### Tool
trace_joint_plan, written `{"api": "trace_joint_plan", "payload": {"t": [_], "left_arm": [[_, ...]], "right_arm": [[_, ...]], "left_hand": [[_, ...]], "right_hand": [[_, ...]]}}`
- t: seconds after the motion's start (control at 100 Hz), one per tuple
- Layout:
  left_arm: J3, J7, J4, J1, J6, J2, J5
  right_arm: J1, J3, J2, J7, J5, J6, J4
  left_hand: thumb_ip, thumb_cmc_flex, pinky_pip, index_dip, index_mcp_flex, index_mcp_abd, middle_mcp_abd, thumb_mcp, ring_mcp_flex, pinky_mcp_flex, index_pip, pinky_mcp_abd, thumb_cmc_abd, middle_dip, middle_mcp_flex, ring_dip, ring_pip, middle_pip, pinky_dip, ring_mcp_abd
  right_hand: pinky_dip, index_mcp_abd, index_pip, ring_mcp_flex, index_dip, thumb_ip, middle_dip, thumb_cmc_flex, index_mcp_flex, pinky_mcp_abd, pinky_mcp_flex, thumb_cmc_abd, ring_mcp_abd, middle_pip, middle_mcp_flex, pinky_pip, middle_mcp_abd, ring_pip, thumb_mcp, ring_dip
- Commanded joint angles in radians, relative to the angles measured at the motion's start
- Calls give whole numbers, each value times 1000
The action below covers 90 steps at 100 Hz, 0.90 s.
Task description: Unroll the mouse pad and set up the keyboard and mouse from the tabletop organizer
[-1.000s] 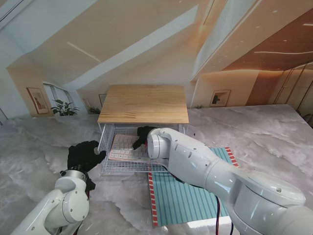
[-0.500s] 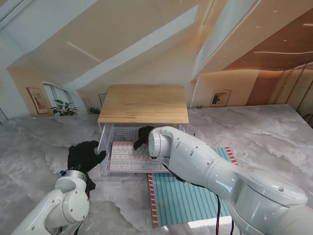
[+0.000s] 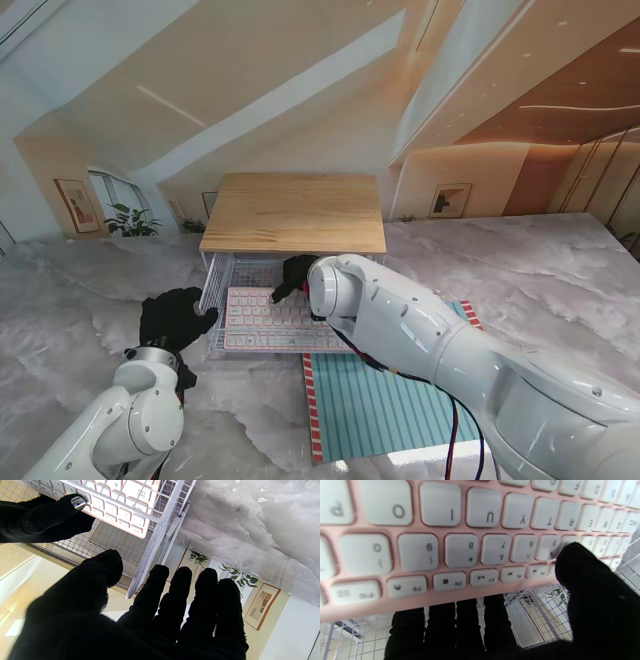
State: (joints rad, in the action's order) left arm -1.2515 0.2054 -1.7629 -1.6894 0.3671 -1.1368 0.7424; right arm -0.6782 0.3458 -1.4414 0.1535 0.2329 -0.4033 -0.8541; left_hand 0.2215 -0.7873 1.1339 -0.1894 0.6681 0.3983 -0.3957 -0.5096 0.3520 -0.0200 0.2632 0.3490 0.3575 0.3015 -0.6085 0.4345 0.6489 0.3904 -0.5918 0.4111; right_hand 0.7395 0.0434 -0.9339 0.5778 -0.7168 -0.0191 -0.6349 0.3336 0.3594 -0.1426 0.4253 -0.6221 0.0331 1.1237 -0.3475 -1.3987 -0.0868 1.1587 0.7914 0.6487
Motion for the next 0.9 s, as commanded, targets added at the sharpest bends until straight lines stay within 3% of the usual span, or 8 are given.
{"api": "trace_joint_plan", "payload": {"t": [0.0,0.1,0.35,0.65,0.89], "left_arm": [[4,-12,-3,1,0,-6,-4],[5,-11,-2,1,1,-7,-5],[6,-8,-2,1,-1,-8,-7],[6,-5,-2,1,-2,-8,-9],[6,-5,-2,2,-3,-8,-10]], "right_arm": [[-9,1,12,23,-3,12,-24],[-14,10,28,32,-7,19,-53],[-8,9,67,98,-24,31,-115],[14,-17,92,165,-21,51,-145],[39,-46,99,221,-30,58,-150]], "left_hand": [[13,-35,30,-13,2,24,-17,-20,28,0,3,-3,-10,11,-10,10,18,1,-17,41],[14,-36,30,-13,2,23,-18,-20,28,0,3,-3,-10,11,-9,10,19,1,-17,41],[13,-36,30,-13,2,24,-18,-21,29,0,3,-3,-12,11,-10,10,19,2,-17,41],[13,-37,30,-13,2,25,-18,-24,28,0,3,-3,-10,11,-9,11,19,2,-17,41],[12,-38,30,-13,3,24,-19,-24,29,-1,3,-3,-9,12,-11,11,20,2,-17,41]], "right_hand": [[50,-20,-18,28,-17,9,-14,-27,46,-32,41,-19,-28,-3,-15,-146,14,30,-29,10],[41,-33,-6,29,-20,14,-18,-34,49,-60,41,-32,-23,-13,-20,-117,18,3,-37,-2],[25,-89,91,9,9,8,44,-56,0,-106,21,-76,16,-138,17,-51,36,-195,8,-95],[14,-169,124,19,35,14,88,84,-70,-86,78,-100,-3,-143,95,-41,59,-215,-67,-106],[34,-224,75,44,9,2,50,226,-91,0,173,-130,-67,-77,100,-124,77,-83,-98,-44]]}}
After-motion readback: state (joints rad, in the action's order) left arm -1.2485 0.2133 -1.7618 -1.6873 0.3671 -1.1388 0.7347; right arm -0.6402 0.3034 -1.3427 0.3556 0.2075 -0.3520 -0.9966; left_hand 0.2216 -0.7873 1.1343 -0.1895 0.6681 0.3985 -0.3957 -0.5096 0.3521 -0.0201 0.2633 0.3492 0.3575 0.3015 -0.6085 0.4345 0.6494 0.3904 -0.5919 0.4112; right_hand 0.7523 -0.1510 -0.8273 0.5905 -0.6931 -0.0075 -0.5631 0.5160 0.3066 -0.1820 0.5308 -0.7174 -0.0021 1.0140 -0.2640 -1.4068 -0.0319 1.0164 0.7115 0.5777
